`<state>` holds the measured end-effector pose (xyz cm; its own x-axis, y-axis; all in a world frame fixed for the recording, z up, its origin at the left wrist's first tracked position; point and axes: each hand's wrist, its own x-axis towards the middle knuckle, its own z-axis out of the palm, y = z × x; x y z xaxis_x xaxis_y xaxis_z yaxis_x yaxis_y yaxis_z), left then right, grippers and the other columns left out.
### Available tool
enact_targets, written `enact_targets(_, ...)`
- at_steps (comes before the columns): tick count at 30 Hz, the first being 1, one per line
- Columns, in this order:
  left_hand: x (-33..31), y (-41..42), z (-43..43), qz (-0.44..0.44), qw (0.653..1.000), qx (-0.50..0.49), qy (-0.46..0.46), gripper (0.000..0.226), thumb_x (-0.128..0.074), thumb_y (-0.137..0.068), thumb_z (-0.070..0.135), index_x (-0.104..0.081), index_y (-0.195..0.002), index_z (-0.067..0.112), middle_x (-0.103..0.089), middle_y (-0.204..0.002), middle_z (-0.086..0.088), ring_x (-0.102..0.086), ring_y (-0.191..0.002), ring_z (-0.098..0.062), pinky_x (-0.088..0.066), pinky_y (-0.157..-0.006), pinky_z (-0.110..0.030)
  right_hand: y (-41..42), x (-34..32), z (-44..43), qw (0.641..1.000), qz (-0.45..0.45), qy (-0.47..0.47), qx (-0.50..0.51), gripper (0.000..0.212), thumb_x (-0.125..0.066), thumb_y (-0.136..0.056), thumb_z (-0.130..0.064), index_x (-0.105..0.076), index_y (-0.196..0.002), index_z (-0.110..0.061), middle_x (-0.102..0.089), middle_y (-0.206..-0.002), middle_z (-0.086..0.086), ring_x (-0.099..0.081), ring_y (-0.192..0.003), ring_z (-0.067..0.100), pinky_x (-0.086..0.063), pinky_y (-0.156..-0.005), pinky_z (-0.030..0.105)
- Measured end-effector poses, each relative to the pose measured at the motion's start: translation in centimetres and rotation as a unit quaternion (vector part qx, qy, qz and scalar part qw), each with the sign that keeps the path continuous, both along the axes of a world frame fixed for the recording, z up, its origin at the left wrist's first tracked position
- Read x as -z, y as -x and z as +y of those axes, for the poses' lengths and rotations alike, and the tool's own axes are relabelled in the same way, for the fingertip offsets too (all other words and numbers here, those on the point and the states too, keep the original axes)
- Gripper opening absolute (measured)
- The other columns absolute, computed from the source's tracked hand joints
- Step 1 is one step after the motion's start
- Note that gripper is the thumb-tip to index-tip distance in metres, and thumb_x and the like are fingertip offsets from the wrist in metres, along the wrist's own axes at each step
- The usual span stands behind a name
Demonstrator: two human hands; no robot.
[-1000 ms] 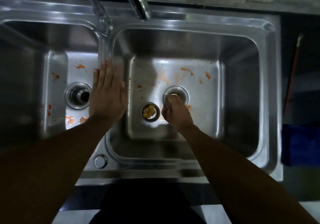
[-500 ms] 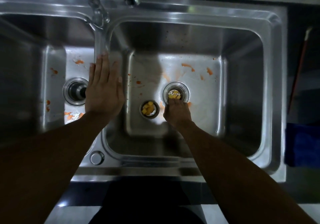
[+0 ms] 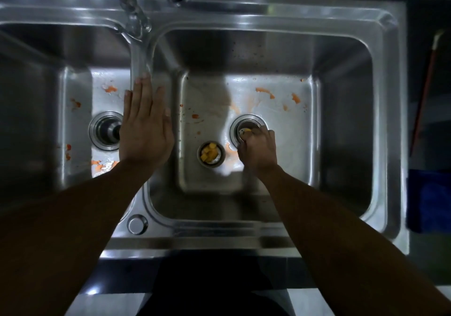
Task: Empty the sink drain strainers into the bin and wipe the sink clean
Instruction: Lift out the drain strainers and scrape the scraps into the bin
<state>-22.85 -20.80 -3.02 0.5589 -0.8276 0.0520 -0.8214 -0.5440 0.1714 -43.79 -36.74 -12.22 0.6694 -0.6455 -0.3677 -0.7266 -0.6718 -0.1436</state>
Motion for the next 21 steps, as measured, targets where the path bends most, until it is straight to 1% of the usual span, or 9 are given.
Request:
enact_targets(4,0.0,0.0,0.1,0.006,1.000,0.001,0.001,0.055,-0.020,-0.108,0.030,-0.016,-0.159,0.011,-0.011,-0.167,-0.019,-0.005,-0.157,-0.029,-0.011,-0.127,-0.049,0.5,-0.7,0.3,0.999,-0.011,0.032,-0.014,0.038,-0.055,-0.092,-0.033,-0.067,-0.125,-0.019,-0.056,-0.135,0.005,-0.044,-0.127,0.025,-0.034,-0.104,0.034)
enact_targets(7,-0.1,0.2,0.1,0.007,1.000,0.005,0.004,0.055,-0.023,-0.108,0.028,-0.015,-0.160,0.011,-0.011,-0.167,-0.019,-0.005,-0.157,-0.029,-0.011,-0.127,-0.049,1.0,-0.9,0.7,0.998,-0.044,0.050,0.000,0.034,-0.063,-0.088,-0.036,-0.074,-0.113,-0.016,-0.051,-0.133,0.009,-0.043,-0.127,0.027,-0.039,-0.104,0.035)
enact_targets(9,-0.1,0.2,0.1,0.008,1.000,0.004,0.003,0.055,-0.023,-0.108,0.027,-0.015,-0.159,0.010,-0.011,-0.167,-0.019,-0.005,-0.157,-0.029,-0.011,-0.127,-0.049,1.4,-0.9,0.7,0.997,-0.073,0.038,-0.002,0.033,-0.067,-0.085,-0.038,-0.076,-0.106,-0.014,-0.046,-0.140,0.008,-0.040,-0.133,0.026,-0.040,-0.107,0.034)
enact_targets(11,-0.2,0.2,0.1,0.010,1.000,0.002,0.001,0.055,-0.023,-0.108,0.027,-0.015,-0.159,0.010,-0.010,-0.167,-0.019,-0.005,-0.157,-0.030,-0.010,-0.127,-0.049,1.8,-0.7,0.6,0.995,-0.102,0.007,0.002,0.031,-0.070,-0.084,-0.037,-0.074,-0.101,-0.012,-0.038,-0.148,0.007,-0.037,-0.137,0.024,-0.046,-0.106,0.031)
enact_targets(13,-0.3,0.2,0.0,0.009,1.000,0.000,0.006,0.055,-0.025,-0.108,0.025,-0.016,-0.159,0.010,-0.011,-0.167,-0.019,-0.006,-0.157,-0.030,-0.011,-0.127,-0.050,2.2,-0.6,0.8,0.993,-0.121,-0.016,0.006,0.030,-0.071,-0.084,-0.038,-0.070,-0.099,-0.011,-0.036,-0.151,0.008,-0.039,-0.135,0.026,-0.050,-0.100,0.034)
enact_targets(16,-0.1,0.2,0.0,0.008,1.000,0.000,0.013,0.054,-0.025,-0.108,0.025,-0.015,-0.159,0.011,-0.012,-0.167,-0.019,-0.007,-0.157,-0.030,-0.012,-0.127,-0.050,3.0,-0.9,0.9,0.991,-0.128,-0.036,0.017,0.029,-0.072,-0.083,-0.041,-0.066,-0.101,-0.019,-0.041,-0.146,0.002,-0.041,-0.127,0.022,-0.052,-0.094,0.031)
enact_targets(18,0.0,0.1,0.0,0.005,1.000,0.001,0.015,0.054,-0.025,-0.108,0.025,-0.015,-0.159,0.012,-0.012,-0.167,-0.018,-0.007,-0.157,-0.030,-0.012,-0.127,-0.050,3.5,-1.2,0.8,0.988,-0.145,-0.045,0.026,0.040,-0.078,-0.077,-0.038,-0.061,-0.110,-0.023,-0.047,-0.140,0.001,-0.045,-0.122,0.022,-0.055,-0.092,0.034)
enact_targets(20,0.2,0.0,0.1,0.001,1.000,0.001,0.017,0.053,-0.024,-0.108,0.026,-0.016,-0.159,0.012,-0.012,-0.167,-0.018,-0.007,-0.157,-0.029,-0.011,-0.127,-0.049,4.1,-1.8,0.7,0.983,-0.158,-0.068,0.058,0.067,-0.082,-0.072,-0.036,-0.049,-0.128,-0.025,-0.050,-0.134,0.002,-0.049,-0.119,0.023,-0.056,-0.091,0.038)
enact_targets(21,0.2,0.0,0.1,-0.001,1.000,0.002,0.017,0.053,-0.023,-0.108,0.027,-0.016,-0.159,0.012,-0.013,-0.167,-0.018,-0.007,-0.157,-0.029,-0.011,-0.128,-0.049,4.4,-2.1,0.7,0.982,-0.157,-0.072,0.073,0.077,-0.083,-0.072,-0.036,-0.041,-0.135,-0.026,-0.050,-0.133,0.003,-0.050,-0.118,0.023,-0.056,-0.091,0.038)
